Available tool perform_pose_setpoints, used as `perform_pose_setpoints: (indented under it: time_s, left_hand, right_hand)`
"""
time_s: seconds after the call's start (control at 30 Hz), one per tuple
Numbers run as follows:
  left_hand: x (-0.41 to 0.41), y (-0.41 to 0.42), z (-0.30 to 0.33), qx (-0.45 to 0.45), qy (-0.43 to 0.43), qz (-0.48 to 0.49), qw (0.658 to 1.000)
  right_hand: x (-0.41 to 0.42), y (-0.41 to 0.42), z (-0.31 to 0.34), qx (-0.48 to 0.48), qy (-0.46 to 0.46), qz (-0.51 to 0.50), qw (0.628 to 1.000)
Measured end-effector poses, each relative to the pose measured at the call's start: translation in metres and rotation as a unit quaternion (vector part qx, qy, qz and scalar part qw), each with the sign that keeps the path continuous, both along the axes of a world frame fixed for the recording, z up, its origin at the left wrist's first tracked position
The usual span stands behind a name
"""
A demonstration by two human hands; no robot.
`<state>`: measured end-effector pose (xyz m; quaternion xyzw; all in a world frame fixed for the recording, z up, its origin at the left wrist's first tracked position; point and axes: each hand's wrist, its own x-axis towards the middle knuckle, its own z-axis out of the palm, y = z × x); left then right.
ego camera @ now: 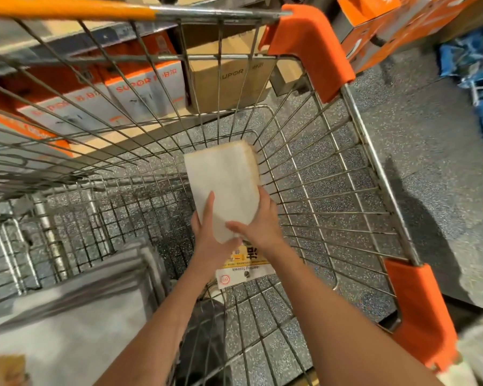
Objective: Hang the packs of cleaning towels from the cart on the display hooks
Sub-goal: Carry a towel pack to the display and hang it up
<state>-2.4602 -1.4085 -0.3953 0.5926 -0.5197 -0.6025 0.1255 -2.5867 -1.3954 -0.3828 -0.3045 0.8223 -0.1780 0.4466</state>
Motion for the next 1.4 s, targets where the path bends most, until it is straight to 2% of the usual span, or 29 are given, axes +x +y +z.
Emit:
perform_pose_setpoints:
  time_s: [0.23, 0.47, 0.6, 0.73, 0.97, 1.2, 1.4]
  left_hand:
    - [0.013, 0.000, 0.005, 0.022, -0.013, -0.034, 0.999]
    - [0.021, 0.014, 0.010, 0.071, 0.140, 0.015, 0.988]
    - [0.022, 0.014, 0.030, 0.069, 0.147, 0.048, 0.986]
    - [0.023, 0.006, 0.063, 0.045, 0.183, 0.048, 0.981]
    - [0.044, -0.001, 0.152, 0.030, 0.241, 0.055, 0.969]
    - [0.065, 0.022, 0.235, -0.016, 0.290, 0.119, 0.949]
    - [0.058, 0.037, 0.300, -0.057, 0.325, 0.183, 0.926]
  right_hand:
    - [0.007, 0.011, 0.000, -0.005, -0.110, -0.132, 0.985]
    - [-0.005, 0.002, 0.013, 0.024, -0.120, -0.062, 0.991]
    - [-0.007, -0.006, 0.033, 0.010, -0.113, -0.014, 0.993]
    - [-0.009, -0.010, 0.060, -0.021, -0.131, -0.008, 0.991]
    - [0.001, -0.005, 0.137, -0.062, -0.175, 0.034, 0.982]
    - [0.003, 0.022, 0.245, -0.126, -0.168, 0.091, 0.974]
    - [0.015, 0.090, 0.326, -0.232, -0.136, -0.015, 0.963]
